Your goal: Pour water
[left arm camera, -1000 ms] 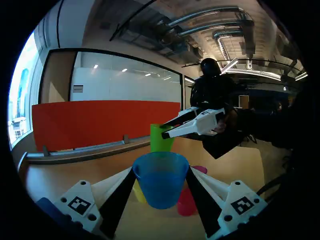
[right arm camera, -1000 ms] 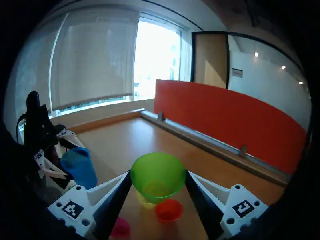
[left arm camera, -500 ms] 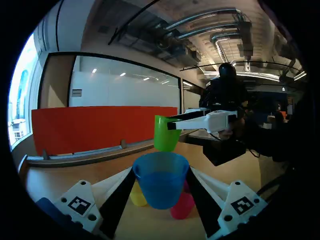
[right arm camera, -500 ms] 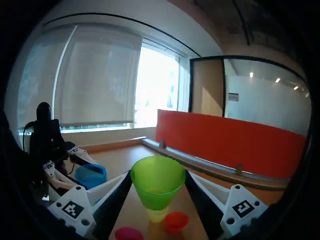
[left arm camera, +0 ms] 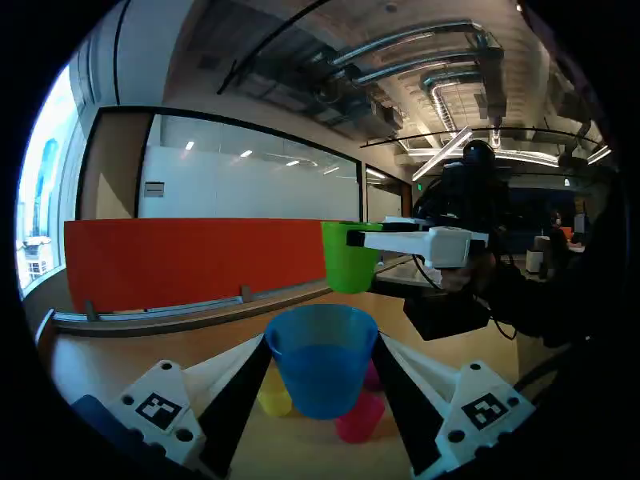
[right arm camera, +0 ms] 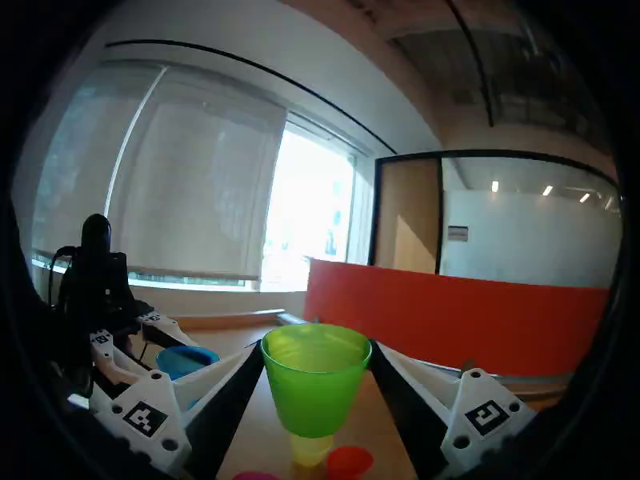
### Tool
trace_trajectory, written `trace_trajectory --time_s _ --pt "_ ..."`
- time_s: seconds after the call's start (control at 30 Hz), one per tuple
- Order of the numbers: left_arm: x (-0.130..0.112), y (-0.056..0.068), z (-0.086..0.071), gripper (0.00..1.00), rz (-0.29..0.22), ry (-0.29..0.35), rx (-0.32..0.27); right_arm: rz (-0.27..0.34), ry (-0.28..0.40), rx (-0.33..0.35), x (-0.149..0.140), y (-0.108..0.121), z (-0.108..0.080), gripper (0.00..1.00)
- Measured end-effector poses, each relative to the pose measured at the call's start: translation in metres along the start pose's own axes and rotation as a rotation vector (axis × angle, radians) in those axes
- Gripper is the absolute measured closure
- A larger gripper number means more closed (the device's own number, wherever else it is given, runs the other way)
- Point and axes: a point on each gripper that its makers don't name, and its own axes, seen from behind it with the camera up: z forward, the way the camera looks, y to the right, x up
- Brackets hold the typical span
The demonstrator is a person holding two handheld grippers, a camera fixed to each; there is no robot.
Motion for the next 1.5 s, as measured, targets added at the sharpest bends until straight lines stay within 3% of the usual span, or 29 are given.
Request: trace_trajectory --time_s 0.6,1.17,1.5 --pt "0.003 0.003 -0.001 0.15 0.01 -0.002 -0.004 0.069 -0.013 0.031 -0.01 -0.005 -0.018 0.06" --pt "0.007 0.012 0.0 0.15 0.084 -0.017 -0.014 0.119 -0.076 0.057 -0.051 -0.028 -0.047 0.06" --pt "0.006 0.012 0.002 0.15 0.131 -0.035 -0.017 0.142 -0.115 0.08 -0.075 -0.04 -0.053 0.06"
